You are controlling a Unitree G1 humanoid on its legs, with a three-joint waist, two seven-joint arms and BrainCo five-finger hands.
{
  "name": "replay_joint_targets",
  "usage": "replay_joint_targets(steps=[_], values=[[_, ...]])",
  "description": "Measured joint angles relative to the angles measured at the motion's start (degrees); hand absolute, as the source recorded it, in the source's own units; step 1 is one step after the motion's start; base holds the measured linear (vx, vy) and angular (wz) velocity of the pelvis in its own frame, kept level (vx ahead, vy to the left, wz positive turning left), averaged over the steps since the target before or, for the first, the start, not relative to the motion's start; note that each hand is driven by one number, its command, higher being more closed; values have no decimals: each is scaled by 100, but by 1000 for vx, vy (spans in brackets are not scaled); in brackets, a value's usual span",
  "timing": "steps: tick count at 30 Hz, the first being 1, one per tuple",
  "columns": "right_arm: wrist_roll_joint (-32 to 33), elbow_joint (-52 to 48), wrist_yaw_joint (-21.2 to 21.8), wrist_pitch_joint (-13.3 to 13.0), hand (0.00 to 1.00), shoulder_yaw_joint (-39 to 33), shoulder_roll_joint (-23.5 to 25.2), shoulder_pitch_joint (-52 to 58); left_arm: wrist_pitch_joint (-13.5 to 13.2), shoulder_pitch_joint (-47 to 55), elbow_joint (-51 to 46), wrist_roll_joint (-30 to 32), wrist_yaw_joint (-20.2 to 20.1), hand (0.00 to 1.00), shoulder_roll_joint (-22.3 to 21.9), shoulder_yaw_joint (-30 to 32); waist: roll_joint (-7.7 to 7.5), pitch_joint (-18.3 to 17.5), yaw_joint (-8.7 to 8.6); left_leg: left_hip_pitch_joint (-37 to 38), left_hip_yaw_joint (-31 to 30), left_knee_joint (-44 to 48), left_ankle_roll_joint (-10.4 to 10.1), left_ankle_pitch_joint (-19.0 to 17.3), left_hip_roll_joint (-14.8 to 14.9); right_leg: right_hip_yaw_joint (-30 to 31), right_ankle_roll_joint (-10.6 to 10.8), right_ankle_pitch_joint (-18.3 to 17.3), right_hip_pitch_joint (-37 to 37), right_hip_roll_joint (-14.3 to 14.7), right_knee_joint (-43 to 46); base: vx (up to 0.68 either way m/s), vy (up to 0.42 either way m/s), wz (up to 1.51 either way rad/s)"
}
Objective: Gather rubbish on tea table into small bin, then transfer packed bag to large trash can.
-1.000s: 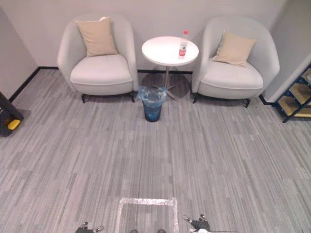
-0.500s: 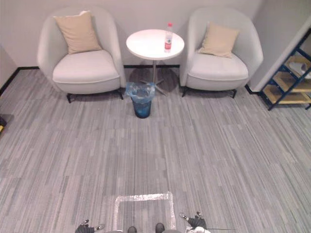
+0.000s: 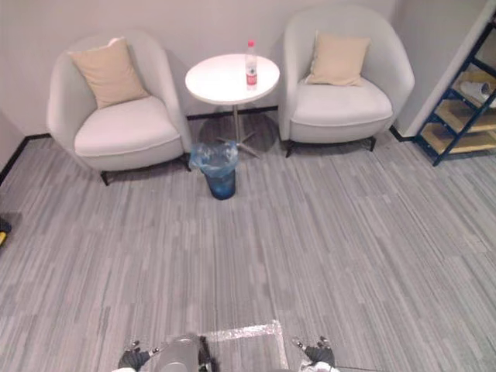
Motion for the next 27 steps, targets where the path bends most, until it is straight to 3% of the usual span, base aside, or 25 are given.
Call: replay_joint_targets(steps=[2,3,6,8,10,11,13,16,18,19,20,21,22,23,24,25,26,27], values=[[-10,42,-21,4,0,-14,-41,-41,-6,8,10,0,79,0,-29,-57,49,-11,22,30,-561,-1215,-104,441,-284,140,111,-63,-23,-66,-48,376,274,-69],[-12,63,-36,10,0,-17,-57,-68,-1,53,73,0,92,0,-3,-53,44,-4,34,84,-681,-1272,152,793,-339,238,283,-187,56,-69,-24,359,289,-78],[-85,-79,-39,11,0,56,109,-18,15,10,63,3,96,0,124,-58,-172,-39,81,270,-367,-1172,263,456,-374,249,380,-174,-324,-209,977,382,246,-54],[-126,-260,-13,4,0,107,107,69,34,-1,57,2,104,0,167,-98,-260,-22,122,869,-147,-1367,396,231,-511,86,1218,28,-1082,-344,2990,421,259,-57],[-135,-419,24,6,0,110,110,117,42,-48,55,1,105,0,210,-195,-234,-15,55,1316,-113,-1497,409,52,-606,-305,1372,105,-1666,-499,4353,395,189,-17],[-163,-470,40,5,0,112,102,125,41,-113,49,-4,105,0,216,-219,-216,-13,-8,1631,-112,-1668,411,-5,-645,-765,1236,33,-2003,-685,4765,372,108,9],[-191,-438,60,8,0,108,74,88,39,-181,50,-10,103,0,214,-229,-205,-5,-19,2088,-116,-1977,402,-15,-623,-1425,1096,-190,-2319,-863,4675,429,53,12],[-331,-325,95,2,0,101,-49,-47,25,-279,100,-111,90,0,173,-411,-49,6,-71,2586,-157,-2248,217,-92,-346,-2120,882,-254,-2702,-677,3318,415,-43,8],[-337,-170,135,2,0,112,-105,-245,15,-361,207,-111,85,0,174,-521,13,41,-144,2764,-238,-2305,35,-199,-170,-2161,680,247,-2925,-386,2217,435,-126,17],[-337,-88,136,12,0,139,-100,-275,11,-382,261,-112,82,0,193,-529,-23,29,-158,2909,-333,-2319,-122,-294,-148,-2049,551,862,-2896,-233,1448,501,-199,27],[-336,-39,139,1,0,158,-85,-247,9,-378,289,-107,82,0,214,-509,-100,-4,-177,3014,-446,-2319,-234,-374,-192,-1958,368,1458,-2854,-216,1089,624,-269,31],[-328,28,167,-9,0,130,-130,-319,16,-444,408,-101,94,0,130,-456,1,-2,-204,3194,-595,-2275,-333,-463,-97,-1981,239,1546,-2837,-151,1358,515,-233,35],[-347,34,165,-5,0,128,-197,-348,6,-428,411,-100,82,0,-56,-406,213,-79,-210,3061,-761,-1896,-396,-424,94,-2096,184,1307,-2764,-34,1451,493,-271,32],[-344,22,173,-4,0,96,-204,-335,-10,-439,373,-103,80,0,-172,-331,269,-63,-248,2866,-876,-1344,-421,-409,178,-2145,170,1114,-2644,1,1397,459,-294,30],[-336,-14,168,-10,0,89,-268,-341,-18,-459,267,-116,74,0,-364,-65,432,27,-253,2175,-1057,261,-365,-137,415,-2197,82,918,-2368,162,1317,459,-309,15],[-331,-14,155,-11,0,93,-285,-341,-22,-455,208,-143,69,0,-450,48,462,68,-241,1869,-1110,993,-251,177,521,-2198,44,857,-2202,226,1245,500,-276,-10],[-324,4,132,9,0,100,-299,-326,-54,-452,96,-221,59,0,-560,166,451,146,-145,1470,-1168,2075,-207,255,772,-2194,-54,724,-1848,350,1139,406,-188,-25],[-313,2,123,9,0,114,-279,-301,-69,-458,28,-217,56,0,-563,170,438,184,-120,1270,-1128,2511,-256,198,877,-2177,-106,631,-1569,401,1075,406,-173,-21]])
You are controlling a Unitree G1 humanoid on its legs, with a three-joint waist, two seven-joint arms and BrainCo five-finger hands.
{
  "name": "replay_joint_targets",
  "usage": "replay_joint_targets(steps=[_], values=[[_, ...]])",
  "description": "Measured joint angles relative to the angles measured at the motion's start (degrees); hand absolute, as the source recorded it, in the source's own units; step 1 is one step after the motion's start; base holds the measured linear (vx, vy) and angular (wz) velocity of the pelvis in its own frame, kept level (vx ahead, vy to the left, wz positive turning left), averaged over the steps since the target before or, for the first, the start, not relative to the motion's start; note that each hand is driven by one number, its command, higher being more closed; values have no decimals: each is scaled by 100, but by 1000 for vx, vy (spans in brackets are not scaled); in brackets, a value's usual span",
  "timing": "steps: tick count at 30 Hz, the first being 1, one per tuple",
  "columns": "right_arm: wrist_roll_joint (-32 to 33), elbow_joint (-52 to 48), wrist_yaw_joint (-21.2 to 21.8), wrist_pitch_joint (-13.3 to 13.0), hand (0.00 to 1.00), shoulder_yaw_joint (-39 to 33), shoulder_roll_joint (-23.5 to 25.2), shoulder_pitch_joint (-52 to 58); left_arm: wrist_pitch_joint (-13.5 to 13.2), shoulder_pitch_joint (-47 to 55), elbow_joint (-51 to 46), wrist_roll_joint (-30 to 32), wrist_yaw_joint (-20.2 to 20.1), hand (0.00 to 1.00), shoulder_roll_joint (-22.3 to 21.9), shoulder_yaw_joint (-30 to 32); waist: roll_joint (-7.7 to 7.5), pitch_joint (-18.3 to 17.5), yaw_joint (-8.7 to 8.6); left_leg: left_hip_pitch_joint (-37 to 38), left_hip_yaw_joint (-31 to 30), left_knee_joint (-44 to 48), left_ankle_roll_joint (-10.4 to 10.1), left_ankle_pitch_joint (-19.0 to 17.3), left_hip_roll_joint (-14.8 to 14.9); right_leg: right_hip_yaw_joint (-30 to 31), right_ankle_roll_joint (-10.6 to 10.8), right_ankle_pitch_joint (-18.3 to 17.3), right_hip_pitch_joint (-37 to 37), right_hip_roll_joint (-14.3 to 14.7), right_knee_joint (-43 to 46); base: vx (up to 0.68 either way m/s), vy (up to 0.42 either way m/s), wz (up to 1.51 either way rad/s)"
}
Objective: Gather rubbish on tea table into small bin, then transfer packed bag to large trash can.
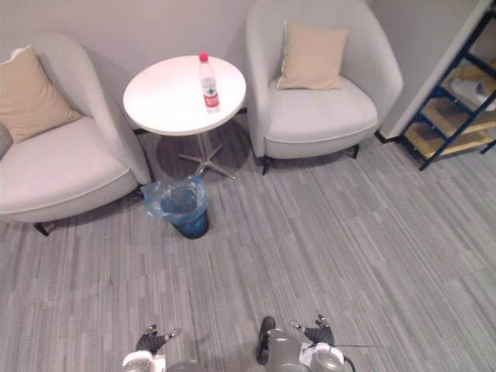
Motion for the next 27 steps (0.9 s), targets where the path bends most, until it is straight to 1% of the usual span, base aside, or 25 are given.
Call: replay_joint_targets(steps=[1,2,3,4,6,7,8,9,10,11,12,13,14,15,16,17,18,19,20,22,23,24,25,26,27], values=[[0,0,-9,-2,0,38,53,16,-5,0,-92,9,-23,0,67,-24,-106,61,8,-266,44,225,-13,-72,11,11,-16,-127,326,4,-100,345,-184,-9],[33,0,-24,-1,0,66,98,37,-31,10,-187,3,-51,0,106,-49,-212,53,28,-564,172,122,-6,-100,-3,50,-6,-228,570,1,-282,327,-178,-3],[40,1,-39,-2,0,68,116,34,-40,5,-233,1,-74,0,108,-48,-241,42,67,-760,289,-64,34,-142,-26,64,36,-256,711,2,-407,394,-172,-8],[50,11,-58,0,0,47,133,27,-49,4,-309,-4,-78,0,96,-50,-262,50,111,-947,468,-558,84,-190,-93,93,92,-254,892,4,-601,367,-66,-7],[88,43,-75,5,0,35,139,5,-59,-22,-302,-8,-75,0,89,-57,-281,59,151,-1020,623,-2228,71,-156,-492,161,177,-233,1204,-28,-906,415,-5,-12],[91,85,-86,4,0,28,159,-45,-59,-27,-291,-20,-75,0,85,-69,-283,61,181,-989,597,-3195,94,40,-752,228,225,-244,1334,-40,-1079,459,80,-28],[89,143,-92,4,0,18,166,-61,-57,-52,-284,-33,-75,0,98,-139,-287,65,231,-944,576,-4143,196,632,-972,322,304,-278,1448,-44,-1207,459,103,-49],[86,194,-94,4,0,15,164,-90,-65,-73,-272,-58,-77,0,100,-144,-305,66,315,-788,541,-4421,307,1207,-1049,491,370,-312,1522,-46,-1267,441,132,-56],[77,278,-87,19,0,40,266,-162,-65,-145,-209,-42,-82,0,164,-160,-455,42,383,-666,604,-4535,478,1210,-1208,663,438,-347,1576,-190,-1300,547,152,-37],[74,259,-87,16,0,38,345,-164,-79,-174,-140,-4,-87,0,230,-181,-543,12,339,-693,641,-4381,621,997,-1260,762,459,-346,1558,-286,-1244,461,125,-14],[55,261,-82,22,0,38,362,-154,-92,-178,-144,-19,-101,0,238,-175,-575,14,348,-682,697,-4265,657,877,-1262,838,491,-365,1548,-324,-1131,439,126,-11],[20,276,-66,48,0,33,365,-139,-98,-193,-131,-20,-79,0,226,-180,-583,16,405,-562,772,-4136,650,610,-1261,997,673,-472,1432,-377,-609,387,157,-28],[11,255,-42,49,0,23,366,-133,-92,-197,-71,-10,-81,0,238,-202,-583,17,395,-323,823,-4089,656,346,-1271,1083,865,-587,1134,-455,426,457,183,-32],[-17,229,-33,40,0,28,367,-133,-85,-200,-45,-16,-85,0,265,-243,-597,17,383,-141,808,-4106,664,165,-1300,1079,982,-558,853,-529,1275,425,161,-24],[-29,218,15,40,0,36,366,-134,-56,-201,-8,-22,-92,0,344,-356,-632,1,377,105,789,-4124,680,-19,-1374,1023,1313,-402,278,-735,2646,288,72,1],[-33,201,36,38,0,35,363,-133,-29,-202,58,-41,-96,0,412,-440,-663,-13,302,281,741,-4124,686,-134,-1441,909,1302,-459,31,-888,3281,491,62,32],[-41,127,70,52,0,28,341,-87,-14,-195,186,-116,-94,0,451,-478,-691,-40,233,748,690,-4187,687,-261,-1469,563,1083,-713,-252,-1181,3703,448,27,42],[-53,106,74,52,0,27,341,-66,-15,-192,204,-118,-93,0,451,-477,-692,-43,234,864,659,-4241,673,-291,-1468,468,1040,-784,-304,-1232,3665,449,14,40],[-90,79,86,43,0,22,337,-39,-14,-189,231,-119,-94,0,448,-476,-681,-48,219,1031,597,-4349,669,-308,-1437,319,973,-880,-395,-1272,3445,433,-43,44],[-179,12,122,32,0,13,266,-55,-12,-136,268,-122,-99,0,388,-478,-548,-103,106,1344,395,-4623,661,-311,-1227,236,916,-969,-768,-1091,2397,490,-92,50],[-209,17,127,31,0,10,209,-63,-12,-123,269,-123,-99,0,356,-479,-483,-94,102,1422,326,-4677,661,-311,-1129,383,904,-913,-892,-941,1951,459,-159,40],[-214,47,127,40,0,4,144,-50,-13,-86,274,-125,-98,0,328,-475,-413,-96,81,1504,218,-4723,654,-315,-1007,684,881,-652,-1029,-733,1288,451,-181,50],[-187,59,130,32,0,-53,145,-21,-17,-68,277,-137,-95,0,323,-470,-405,-99,60,1573,99,-4721,610,-341,-951,1004,876,-304,-1047,-593,708,466,-232,60],[-196,84,116,41,0,-74,152,2,-21,-42,273,-137,-96,0,324,-416,-465,-135,54,1697,-27,-4693,399,-472,-942,1297,818,264,-1016,-517,108,490,-292,58],[-182,97,117,38,0,-83,185,46,-23,-24,276,-134,-97,0,351,-352,-609,-204,56,1779,-148,-4647,196,-642,-973,1433,820,902,-1020,-555,-7,493,-292,51]])
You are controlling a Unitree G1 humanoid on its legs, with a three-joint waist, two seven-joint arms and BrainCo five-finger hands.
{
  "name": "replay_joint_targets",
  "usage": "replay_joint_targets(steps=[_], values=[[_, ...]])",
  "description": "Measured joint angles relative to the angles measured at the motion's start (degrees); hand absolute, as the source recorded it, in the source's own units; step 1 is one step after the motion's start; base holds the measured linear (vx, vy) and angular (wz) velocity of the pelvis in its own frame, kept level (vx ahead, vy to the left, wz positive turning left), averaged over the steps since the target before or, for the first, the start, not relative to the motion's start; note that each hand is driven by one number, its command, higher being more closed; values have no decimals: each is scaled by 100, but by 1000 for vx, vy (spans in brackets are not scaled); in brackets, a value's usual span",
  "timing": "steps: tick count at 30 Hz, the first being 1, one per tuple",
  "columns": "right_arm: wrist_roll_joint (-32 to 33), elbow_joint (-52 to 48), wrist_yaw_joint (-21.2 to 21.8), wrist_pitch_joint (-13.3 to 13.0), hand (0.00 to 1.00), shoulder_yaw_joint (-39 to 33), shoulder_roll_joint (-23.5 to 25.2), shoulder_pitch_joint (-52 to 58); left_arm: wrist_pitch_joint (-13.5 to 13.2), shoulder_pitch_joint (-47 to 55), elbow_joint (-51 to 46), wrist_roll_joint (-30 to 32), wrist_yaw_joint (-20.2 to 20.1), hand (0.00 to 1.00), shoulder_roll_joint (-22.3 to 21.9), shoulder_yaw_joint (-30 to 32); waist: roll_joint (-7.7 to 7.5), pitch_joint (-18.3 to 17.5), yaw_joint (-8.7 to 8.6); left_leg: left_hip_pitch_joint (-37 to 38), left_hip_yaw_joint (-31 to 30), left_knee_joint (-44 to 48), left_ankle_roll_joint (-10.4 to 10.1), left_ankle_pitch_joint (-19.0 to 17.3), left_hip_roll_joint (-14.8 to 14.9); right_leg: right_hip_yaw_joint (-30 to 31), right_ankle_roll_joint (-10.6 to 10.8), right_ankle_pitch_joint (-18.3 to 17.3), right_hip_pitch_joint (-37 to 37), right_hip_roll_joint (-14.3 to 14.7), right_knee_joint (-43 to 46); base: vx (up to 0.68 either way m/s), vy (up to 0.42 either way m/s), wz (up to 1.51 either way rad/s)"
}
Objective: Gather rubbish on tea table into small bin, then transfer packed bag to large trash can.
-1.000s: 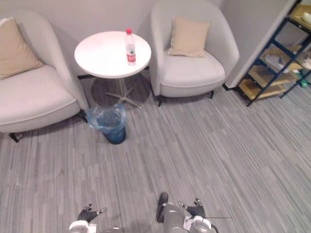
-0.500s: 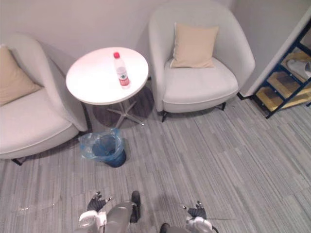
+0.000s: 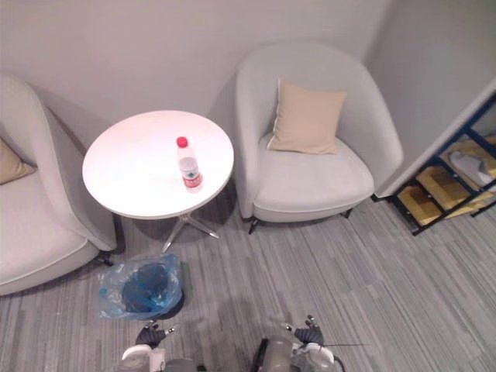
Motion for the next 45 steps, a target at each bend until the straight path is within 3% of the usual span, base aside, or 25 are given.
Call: replay_joint_targets(steps=[1,3,4,5,8,10,12,13,14,15,18,19,24,27,29,30,31,32,36,40,45], values=[[32,-4,11,0,0,-43,-87,-77,17,-40,114,-1,2,0,-176,105,336,4,-1,109,-150,139,-110,-138,278,-253,-130,-275,-15,178,536,455,-282,53],[4,-12,2,1,0,-48,-113,-35,-1,24,61,21,0,0,-367,222,458,-101,-29,-155,-406,805,-155,-82,418,-528,-266,-793,102,186,738,455,-311,61],[-13,-23,-5,3,0,-44,-142,-25,6,22,18,21,-6,0,-383,268,487,-85,-46,-571,-559,1649,-203,31,510,-708,-328,-977,242,201,750,392,-305,77],[-4,-60,-18,4,0,-33,-156,-2,30,24,-74,21,-6,0,-390,386,518,-60,-48,-1073,-553,2743,-215,428,624,-872,-406,-1092,502,221,648,349,-268,71],[177,-63,-63,3,0,22,-108,77,31,53,-241,31,0,0,-369,393,429,3,23,-1611,178,3694,-246,276,1049,-1143,-506,-1157,1304,243,165,307,-199,42],[221,-70,-69,0,0,18,-83,121,27,52,-259,33,-1,0,-334,305,400,11,55,-1795,633,3365,-233,194,1038,-1240,-506,-1158,1609,196,-137,249,-100,28],[228,-56,-76,1,0,7,-78,135,25,21,-245,35,-3,0,-245,104,374,23,54,-1993,997,2360,-188,192,781,-1364,-464,-1166,1790,78,-331,179,18,34],[228,-20,-81,-1,0,2,-85,134,20,0,-235,35,-1,0,-184,27,368,27,56,-1996,1098,1741,-161,320,623,-1403,-394,-1168,1826,37,-357,157,63,31],[229,32,-82,0,0,3,-124,136,20,-12,-202,35,-2,0,-172,-79,406,6,55,-1951,1134,1044,-115,808,494,-1429,-297,-1190,1867,53,-365,221,89,26],[223,213,-90,13,0,24,-118,72,-17,-37,-176,30,-23,0,-88,-136,249,11,88,-1767,1192,770,123,962,291,-1308,-150,-1239,1911,-30,-361,179,71,16],[189,306,-81,13,0,59,31,54,-11,-59,-123,26,-43,0,80,-133,-26,-12,99,-1572,1206,474,189,967,-14,-1312,8,-1334,1970,-299,-317,166,111,8],[179,355,-71,9,0,70,32,47,-12,-66,-78,28,-42,0,89,-135,-51,-32,95,-1518,1213,430,237,938,-75,-1306,33,-1349,1971,-361,-253,149,126,6],[123,367,-25,1,0,81,-15,12,0,-84,110,28,-52,0,120,-239,-23,-52,41,-1000,960,208,483,760,-439,-1021,292,-1295,1390,-864,1873,121,139,33],[29,366,-12,-4,0,131,-18,-10,-1,-72,106,27,-96,0,135,-287,0,-49,17,-854,534,114,520,734,-474,-578,233,-1671,1207,-632,2056,146,8,86],[-26,365,-7,-20,0,167,-18,-34,0,-74,100,29,-97,0,118,-271,37,-65,11,-822,264,25,475,761,-443,-63,192,-1755,959,-282,1605,123,-74,62],[-27,363,-7,-41,0,189,-17,-36,2,-73,104,28,-97,0,117,-255,31,-71,-8,-812,188,32,437,763,-447,134,142,-1700,941,-187,1264,144,-134,61],[-27,370,-7,-41,0,192,7,-21,3,-61,111,29,-103,0,146,-233,-77,-135,-7,-836,72,50,365,731,-546,259,35,-1248,980,-184,587,184,-205,61],[-8,384,0,-33,0,166,7,-13,1,-104,171,33,-101,0,119,-183,-93,-156,8,-844,-67,79,300,696,-561,184,92,-1224,1032,-247,444,176,-194,56],[-59,365,-17,-31,0,186,-146,24,28,-17,230,35,-101,0,-156,-23,294,-346,34,-845,-333,-127,132,721,-254,-196,-38,-1125,1337,14,-81,177,-152,34],[-76,75,-92,-34,0,473,-140,8,26,-18,224,31,-101,0,-96,-78,238,-341,53,-763,-525,-341,8,799,-155,-406,-140,-1044,1577,143,-402,71,-79,25],[-634,-1633,-264,-75,0,1035,-295,-1,12,-68,198,35,-86,0,55,-380,172,-306,55,-811,-670,-374,9,886,-185,-497,-123,-787,1727,143,-810,7,15,11]])
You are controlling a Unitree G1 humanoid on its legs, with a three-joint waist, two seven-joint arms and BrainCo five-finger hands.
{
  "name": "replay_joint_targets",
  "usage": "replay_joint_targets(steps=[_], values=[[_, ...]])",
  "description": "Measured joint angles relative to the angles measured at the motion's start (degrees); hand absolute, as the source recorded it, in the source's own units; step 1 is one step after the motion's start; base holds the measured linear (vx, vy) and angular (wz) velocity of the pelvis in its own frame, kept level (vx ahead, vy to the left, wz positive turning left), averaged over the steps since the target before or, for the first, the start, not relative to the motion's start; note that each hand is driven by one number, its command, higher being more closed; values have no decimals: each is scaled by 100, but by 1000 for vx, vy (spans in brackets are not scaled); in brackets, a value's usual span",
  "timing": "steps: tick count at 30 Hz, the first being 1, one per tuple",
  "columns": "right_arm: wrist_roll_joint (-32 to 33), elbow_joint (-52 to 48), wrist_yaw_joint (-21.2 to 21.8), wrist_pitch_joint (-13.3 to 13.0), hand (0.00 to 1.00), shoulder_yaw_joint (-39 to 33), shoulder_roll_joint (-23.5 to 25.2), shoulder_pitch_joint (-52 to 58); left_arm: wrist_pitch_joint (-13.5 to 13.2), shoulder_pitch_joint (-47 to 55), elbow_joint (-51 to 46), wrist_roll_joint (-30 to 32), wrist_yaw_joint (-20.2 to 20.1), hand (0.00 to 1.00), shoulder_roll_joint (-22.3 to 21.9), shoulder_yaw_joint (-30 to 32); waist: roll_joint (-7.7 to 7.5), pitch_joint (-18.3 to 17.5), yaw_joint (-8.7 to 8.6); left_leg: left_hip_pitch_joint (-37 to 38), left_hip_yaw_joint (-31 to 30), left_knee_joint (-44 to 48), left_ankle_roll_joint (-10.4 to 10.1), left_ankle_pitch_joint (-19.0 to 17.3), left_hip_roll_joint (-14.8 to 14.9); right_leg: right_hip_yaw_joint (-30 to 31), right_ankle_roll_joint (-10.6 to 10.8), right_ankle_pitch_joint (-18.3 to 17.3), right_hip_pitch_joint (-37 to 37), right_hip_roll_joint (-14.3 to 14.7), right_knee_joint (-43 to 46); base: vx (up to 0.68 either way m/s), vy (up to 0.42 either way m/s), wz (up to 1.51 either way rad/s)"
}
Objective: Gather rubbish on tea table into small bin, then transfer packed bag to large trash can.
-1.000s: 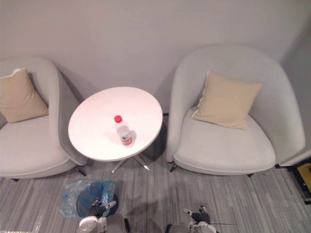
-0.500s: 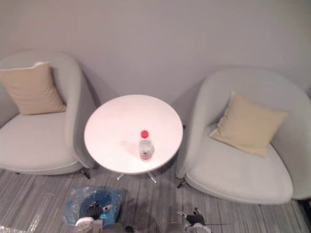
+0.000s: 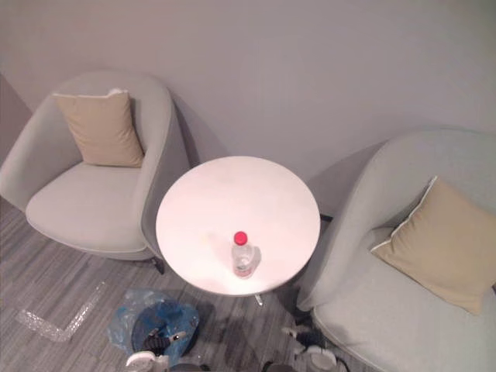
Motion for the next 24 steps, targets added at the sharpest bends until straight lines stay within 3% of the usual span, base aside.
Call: replay_joint_targets(steps=[3,14,24], values=[[-389,-807,-67,-230,0,126,-143,-75,-25,0,-14,23,38,0,23,-150,-33,9,1,-103,-23,3,83,90,-77,-21,58,186,50,-65,-273,-63,50,8],[-1027,-1772,-64,-370,0,568,-278,14,-104,16,-72,167,98,0,75,-320,-18,51,-2,-157,-233,-243,172,365,-270,-197,176,402,147,-245,-561,-76,26,12],[-1246,-1850,-67,-427,0,1091,-463,-112,-138,50,-152,227,93,0,117,-423,-27,63,3,-189,-550,-355,147,465,-337,-478,178,403,230,-259,-663,15,-5,14]])
